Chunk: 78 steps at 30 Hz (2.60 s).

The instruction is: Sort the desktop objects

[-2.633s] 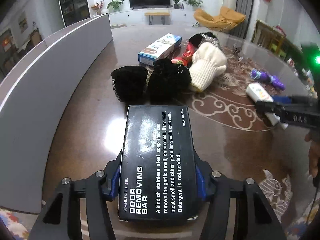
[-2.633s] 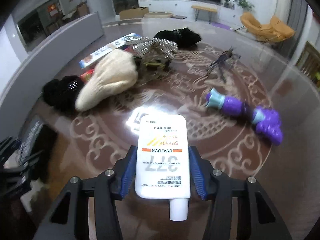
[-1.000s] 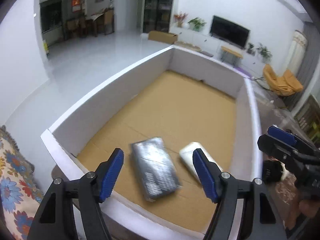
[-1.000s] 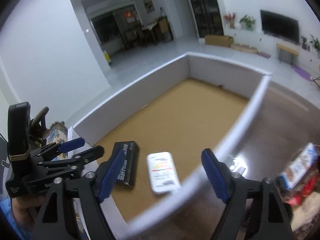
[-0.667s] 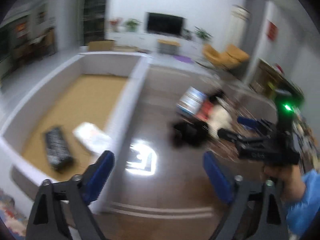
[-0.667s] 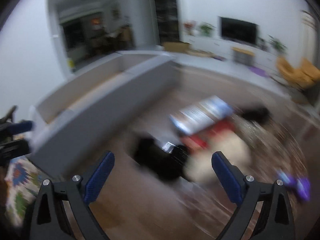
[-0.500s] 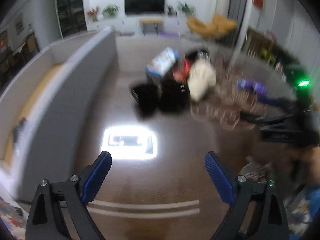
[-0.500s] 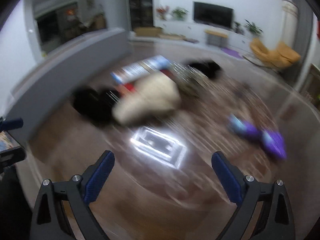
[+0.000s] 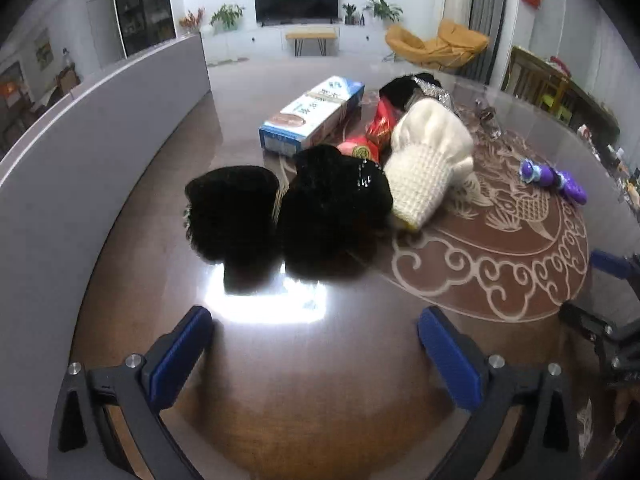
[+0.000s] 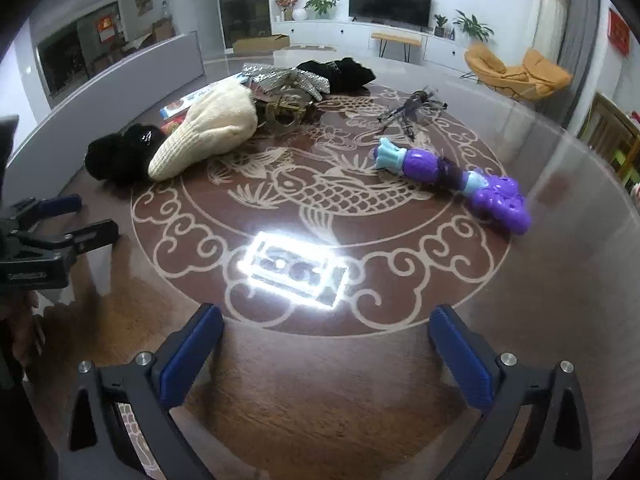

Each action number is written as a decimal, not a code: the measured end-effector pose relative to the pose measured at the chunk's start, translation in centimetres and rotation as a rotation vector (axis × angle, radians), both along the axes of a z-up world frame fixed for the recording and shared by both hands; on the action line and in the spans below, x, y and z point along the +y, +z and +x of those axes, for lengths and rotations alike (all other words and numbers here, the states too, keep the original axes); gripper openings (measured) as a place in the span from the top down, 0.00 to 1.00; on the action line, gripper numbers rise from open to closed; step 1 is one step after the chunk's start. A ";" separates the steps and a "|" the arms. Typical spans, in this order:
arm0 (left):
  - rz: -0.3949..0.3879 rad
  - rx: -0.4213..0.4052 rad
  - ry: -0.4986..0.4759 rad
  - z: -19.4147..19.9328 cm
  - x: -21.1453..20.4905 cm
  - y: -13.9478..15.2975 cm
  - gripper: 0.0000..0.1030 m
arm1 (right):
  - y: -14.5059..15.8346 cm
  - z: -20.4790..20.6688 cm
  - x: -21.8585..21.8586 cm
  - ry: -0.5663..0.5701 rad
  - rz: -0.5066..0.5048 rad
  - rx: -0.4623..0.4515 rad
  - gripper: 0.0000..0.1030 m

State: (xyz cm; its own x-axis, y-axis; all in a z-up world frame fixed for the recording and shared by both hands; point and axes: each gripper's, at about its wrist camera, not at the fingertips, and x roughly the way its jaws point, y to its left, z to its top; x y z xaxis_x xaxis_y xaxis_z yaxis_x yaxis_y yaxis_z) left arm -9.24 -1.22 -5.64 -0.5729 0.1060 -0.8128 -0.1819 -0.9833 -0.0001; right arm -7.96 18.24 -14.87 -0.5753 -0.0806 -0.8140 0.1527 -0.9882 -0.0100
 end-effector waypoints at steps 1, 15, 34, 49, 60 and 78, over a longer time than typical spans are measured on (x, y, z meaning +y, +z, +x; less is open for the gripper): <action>0.001 0.000 0.003 -0.3 0.0 0.0 0.00 | 0.0 0.1 -0.1 -0.002 0.005 0.002 0.00; 0.002 0.001 0.005 -0.4 -0.2 -0.1 0.00 | 0.0 0.8 -0.2 -0.003 0.011 0.006 0.00; 0.001 0.001 0.004 -0.4 -0.2 -0.2 0.00 | 0.0 0.8 -0.3 -0.004 0.010 0.006 0.00; 0.001 0.001 0.004 -0.4 -0.2 -0.2 0.00 | 0.1 0.8 -0.2 -0.004 0.010 0.006 0.00; 0.001 0.001 0.003 -0.4 -0.2 -0.2 0.00 | 0.1 0.9 -0.2 -0.005 0.010 0.006 0.00; 0.001 0.001 0.003 -0.4 -0.2 -0.2 0.00 | 0.1 0.9 -0.2 -0.005 0.008 0.006 0.00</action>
